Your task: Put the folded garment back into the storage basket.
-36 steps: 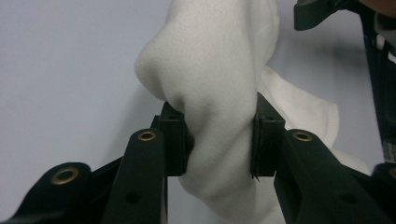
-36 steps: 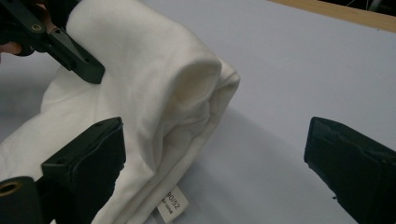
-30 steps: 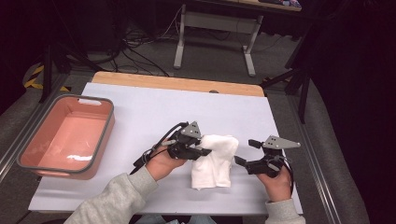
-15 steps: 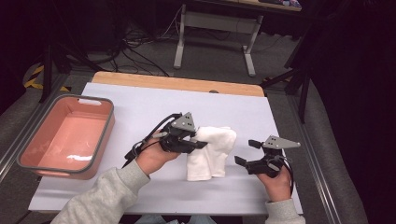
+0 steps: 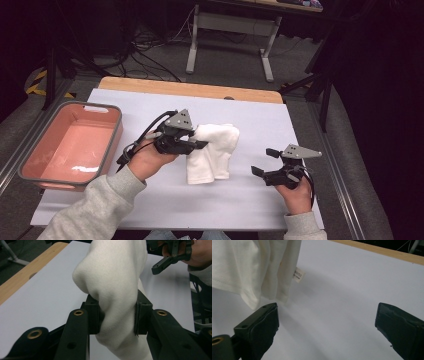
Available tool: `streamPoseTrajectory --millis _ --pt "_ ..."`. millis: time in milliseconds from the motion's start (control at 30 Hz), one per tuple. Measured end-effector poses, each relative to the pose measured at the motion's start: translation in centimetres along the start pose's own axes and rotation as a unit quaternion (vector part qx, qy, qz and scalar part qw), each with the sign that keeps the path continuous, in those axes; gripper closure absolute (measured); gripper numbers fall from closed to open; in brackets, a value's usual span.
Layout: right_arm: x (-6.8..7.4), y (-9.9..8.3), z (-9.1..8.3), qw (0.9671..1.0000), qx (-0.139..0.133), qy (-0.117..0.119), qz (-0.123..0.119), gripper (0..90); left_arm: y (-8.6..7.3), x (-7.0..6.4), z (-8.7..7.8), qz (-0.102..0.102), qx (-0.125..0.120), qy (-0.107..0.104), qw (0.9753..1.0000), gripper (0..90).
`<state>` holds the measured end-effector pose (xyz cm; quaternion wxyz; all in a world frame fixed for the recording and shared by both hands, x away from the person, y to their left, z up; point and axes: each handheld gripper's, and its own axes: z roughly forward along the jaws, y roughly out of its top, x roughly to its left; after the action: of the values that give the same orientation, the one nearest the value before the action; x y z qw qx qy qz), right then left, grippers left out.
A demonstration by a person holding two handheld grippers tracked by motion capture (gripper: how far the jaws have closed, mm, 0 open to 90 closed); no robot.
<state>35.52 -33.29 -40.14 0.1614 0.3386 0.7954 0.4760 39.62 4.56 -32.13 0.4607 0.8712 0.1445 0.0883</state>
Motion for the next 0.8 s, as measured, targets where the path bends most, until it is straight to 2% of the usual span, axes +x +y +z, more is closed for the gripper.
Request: streamPoseTrajectory --millis 333,467,800 --pt "-0.5 0.7 1.0 0.9999 0.0 0.01 -0.009 5.7 -1.2 1.0 -3.6 -0.015 -0.001 0.038 0.9992 65.1" --pt "-0.4 0.9 1.3 0.9999 0.001 0.012 -0.011 5.6 -1.8 1.4 -5.0 -0.026 -0.003 0.05 0.9984 65.1" --pt "-0.5 0.8 1.5 0.9999 0.003 0.013 -0.011 5.6 -3.1 2.7 -7.9 -0.036 0.001 0.081 0.9961 65.0"
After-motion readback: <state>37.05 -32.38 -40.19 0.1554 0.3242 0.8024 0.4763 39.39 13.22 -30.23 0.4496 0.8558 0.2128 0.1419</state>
